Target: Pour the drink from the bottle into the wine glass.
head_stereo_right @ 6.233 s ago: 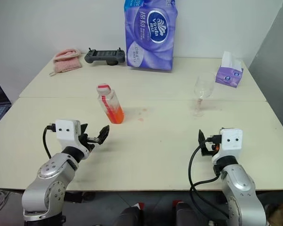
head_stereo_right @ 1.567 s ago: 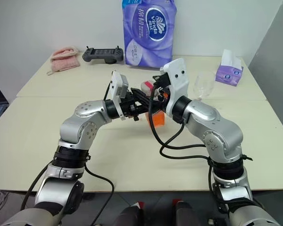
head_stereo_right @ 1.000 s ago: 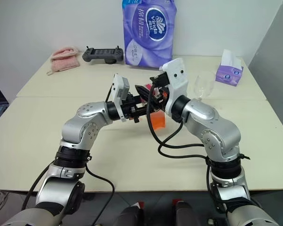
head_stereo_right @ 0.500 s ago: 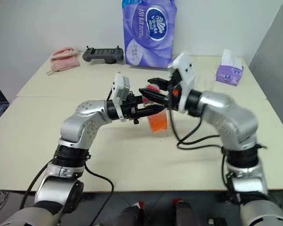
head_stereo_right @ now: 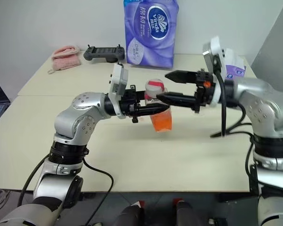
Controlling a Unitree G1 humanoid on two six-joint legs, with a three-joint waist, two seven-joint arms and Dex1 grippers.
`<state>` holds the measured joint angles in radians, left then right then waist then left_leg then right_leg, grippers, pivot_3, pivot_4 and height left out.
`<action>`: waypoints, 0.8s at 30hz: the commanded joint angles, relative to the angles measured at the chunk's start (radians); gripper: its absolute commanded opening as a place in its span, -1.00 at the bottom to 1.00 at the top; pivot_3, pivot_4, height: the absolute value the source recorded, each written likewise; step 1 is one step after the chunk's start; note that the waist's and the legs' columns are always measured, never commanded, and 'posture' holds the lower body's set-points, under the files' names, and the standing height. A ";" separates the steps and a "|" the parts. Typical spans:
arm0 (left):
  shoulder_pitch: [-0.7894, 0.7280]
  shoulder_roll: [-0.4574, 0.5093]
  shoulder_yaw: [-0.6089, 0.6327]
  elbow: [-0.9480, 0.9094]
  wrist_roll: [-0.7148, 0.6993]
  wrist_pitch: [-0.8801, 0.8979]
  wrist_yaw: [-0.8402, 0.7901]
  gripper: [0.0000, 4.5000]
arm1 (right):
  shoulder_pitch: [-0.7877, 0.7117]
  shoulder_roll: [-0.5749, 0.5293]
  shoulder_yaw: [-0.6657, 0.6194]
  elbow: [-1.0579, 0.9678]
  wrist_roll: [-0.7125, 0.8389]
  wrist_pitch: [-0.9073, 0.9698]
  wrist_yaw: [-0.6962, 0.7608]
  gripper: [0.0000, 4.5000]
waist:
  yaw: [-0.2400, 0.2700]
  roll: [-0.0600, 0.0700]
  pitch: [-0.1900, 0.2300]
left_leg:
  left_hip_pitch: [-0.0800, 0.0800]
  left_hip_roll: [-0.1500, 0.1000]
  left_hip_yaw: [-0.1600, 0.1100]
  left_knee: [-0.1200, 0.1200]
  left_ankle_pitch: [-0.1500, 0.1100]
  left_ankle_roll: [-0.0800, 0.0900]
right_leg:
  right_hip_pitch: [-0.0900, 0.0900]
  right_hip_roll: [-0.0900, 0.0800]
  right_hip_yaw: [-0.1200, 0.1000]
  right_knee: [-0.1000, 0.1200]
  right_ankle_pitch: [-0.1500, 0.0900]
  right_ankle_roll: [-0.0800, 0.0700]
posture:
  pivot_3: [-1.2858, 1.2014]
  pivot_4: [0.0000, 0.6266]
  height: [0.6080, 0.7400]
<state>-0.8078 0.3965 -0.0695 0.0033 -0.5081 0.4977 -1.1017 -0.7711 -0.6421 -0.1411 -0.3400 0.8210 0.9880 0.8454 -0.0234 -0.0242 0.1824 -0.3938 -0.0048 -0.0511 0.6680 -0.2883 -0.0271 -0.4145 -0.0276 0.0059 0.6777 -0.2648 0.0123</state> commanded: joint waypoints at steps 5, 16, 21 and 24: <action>0.018 -0.019 0.010 -0.031 0.000 -0.047 0.035 -0.15 | 0.087 0.200 0.027 -0.310 -0.082 0.011 -0.478 0.98 | -0.008 0.000 0.000 | 0.000 0.001 0.000 0.003 0.001 -0.001 | -0.002 0.001 0.001 0.004 0.000 0.000 | 0.03 -0.52 1.00; 0.012 -0.033 -0.009 -0.004 0.010 -0.066 0.020 -0.15 | 0.035 0.336 0.093 -0.353 -0.096 0.033 -0.639 0.98 | -0.006 0.001 0.000 | -0.002 0.000 0.000 0.003 0.002 -0.003 | -0.002 0.004 0.000 0.002 0.000 0.000 | 0.03 -0.52 1.00; 0.008 -0.036 -0.008 0.002 0.010 -0.061 0.021 -0.15 | 0.033 0.328 0.081 -0.364 -0.056 0.056 -0.644 0.98 | -0.006 0.001 0.000 | -0.003 0.000 -0.001 0.004 0.002 -0.002 | -0.003 0.004 0.000 0.003 0.000 0.000 | 0.03 -0.52 1.00; 0.005 -0.035 -0.005 0.003 0.010 -0.059 0.021 -0.15 | 0.039 0.321 0.085 -0.367 -0.045 0.061 -0.641 0.98 | -0.006 0.001 0.000 | -0.002 0.000 -0.001 0.004 0.002 -0.001 | -0.003 0.005 0.000 0.004 0.000 0.000 | 0.03 -0.52 1.00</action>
<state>-0.7781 0.3656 -0.0835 0.0234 -0.4880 0.4523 -1.0803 -0.7267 -0.3140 -0.0370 -0.6656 0.7592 1.0546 0.2074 -0.0295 -0.0235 0.1825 -0.3961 -0.0048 -0.0519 0.6717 -0.2865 -0.0282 -0.4171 -0.0228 0.0054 0.6819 -0.2646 0.0121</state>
